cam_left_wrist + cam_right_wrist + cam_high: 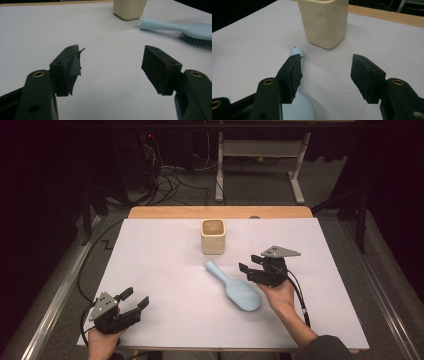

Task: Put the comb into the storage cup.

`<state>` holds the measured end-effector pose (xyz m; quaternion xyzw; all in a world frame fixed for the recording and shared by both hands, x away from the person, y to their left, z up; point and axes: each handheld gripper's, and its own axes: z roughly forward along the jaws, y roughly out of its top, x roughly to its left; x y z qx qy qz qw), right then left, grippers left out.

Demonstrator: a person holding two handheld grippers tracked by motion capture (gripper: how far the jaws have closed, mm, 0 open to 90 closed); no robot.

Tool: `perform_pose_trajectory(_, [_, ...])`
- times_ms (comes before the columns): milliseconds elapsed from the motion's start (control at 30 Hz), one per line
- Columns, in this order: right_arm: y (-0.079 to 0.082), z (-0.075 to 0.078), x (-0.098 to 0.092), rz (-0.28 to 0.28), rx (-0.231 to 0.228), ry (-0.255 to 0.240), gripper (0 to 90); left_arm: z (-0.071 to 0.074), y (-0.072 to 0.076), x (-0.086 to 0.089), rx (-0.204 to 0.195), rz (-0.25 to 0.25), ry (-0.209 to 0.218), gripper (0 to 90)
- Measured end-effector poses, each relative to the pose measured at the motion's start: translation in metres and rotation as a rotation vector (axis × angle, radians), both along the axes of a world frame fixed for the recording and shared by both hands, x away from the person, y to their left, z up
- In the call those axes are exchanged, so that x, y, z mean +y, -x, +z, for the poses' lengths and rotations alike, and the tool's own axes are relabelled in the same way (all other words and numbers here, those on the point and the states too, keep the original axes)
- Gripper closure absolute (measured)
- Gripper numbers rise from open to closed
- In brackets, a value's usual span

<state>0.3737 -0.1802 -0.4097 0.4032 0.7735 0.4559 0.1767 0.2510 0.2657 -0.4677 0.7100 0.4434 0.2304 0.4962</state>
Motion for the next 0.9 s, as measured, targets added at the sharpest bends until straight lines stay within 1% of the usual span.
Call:
perform_pose_trajectory(67, [-0.002,0.002,0.004,0.009,0.023,0.016,45.8,0.000,0.000,0.000,-0.001,0.000,-0.001,31.9])
perform_pose_trajectory(100, [-0.004,0.003,0.006,0.013,0.030,0.035,48.6,0.000,0.000,0.000,0.000,0.000,0.000,31.9])
perform_pose_trajectory(167, [-0.007,0.005,0.011,0.016,0.054,0.077,51.1,0.000,0.000,0.000,0.000,-0.001,-0.001,31.8])
perform_pose_trajectory(267, [-0.013,0.007,0.015,0.012,0.097,0.096,53.2,0.000,0.000,0.000,-0.001,-0.002,-0.002,31.8])
perform_pose_trajectory(300, [-0.016,0.007,0.017,0.011,0.119,0.097,53.8,0.000,0.000,0.000,-0.001,-0.001,-0.001,31.9])
perform_pose_trajectory(333, [-0.021,0.007,0.019,0.003,0.148,0.109,54.8,0.000,0.000,0.000,-0.002,0.002,-0.003,31.6])
perform_pose_trajectory(367, [-0.021,0.007,0.019,0.003,0.148,0.109,54.8,0.000,0.000,0.000,-0.003,0.005,-0.005,31.6])
perform_pose_trajectory(400, [-0.023,0.007,0.020,0.002,0.164,0.114,56.1,0.000,0.000,0.000,-0.003,0.006,-0.005,31.5])
perform_pose_trajectory(500, [-0.031,0.007,0.023,0.012,0.215,0.135,58.5,0.000,0.000,0.001,-0.002,0.006,-0.001,31.5])
perform_pose_trajectory(567, [-0.034,0.008,0.028,0.032,0.247,0.150,60.0,0.001,0.000,0.001,0.000,0.004,-0.001,31.7])
perform_pose_trajectory(633, [-0.037,0.009,0.033,0.052,0.257,0.183,62.3,0.001,0.000,0.000,-0.001,0.003,-0.003,31.8])
perform_pose_trajectory(700, [-0.040,0.010,0.038,0.059,0.281,0.201,65.0,0.001,0.000,0.001,-0.002,0.002,-0.002,31.8])
perform_pose_trajectory(800, [-0.045,0.010,0.045,0.074,0.313,0.212,70.2,0.001,0.000,0.001,-0.004,0.002,-0.001,31.8])
perform_pose_trajectory(900, [-0.051,0.008,0.051,0.077,0.351,0.191,74.6,0.001,0.000,0.001,-0.003,-0.001,0.000,31.8])
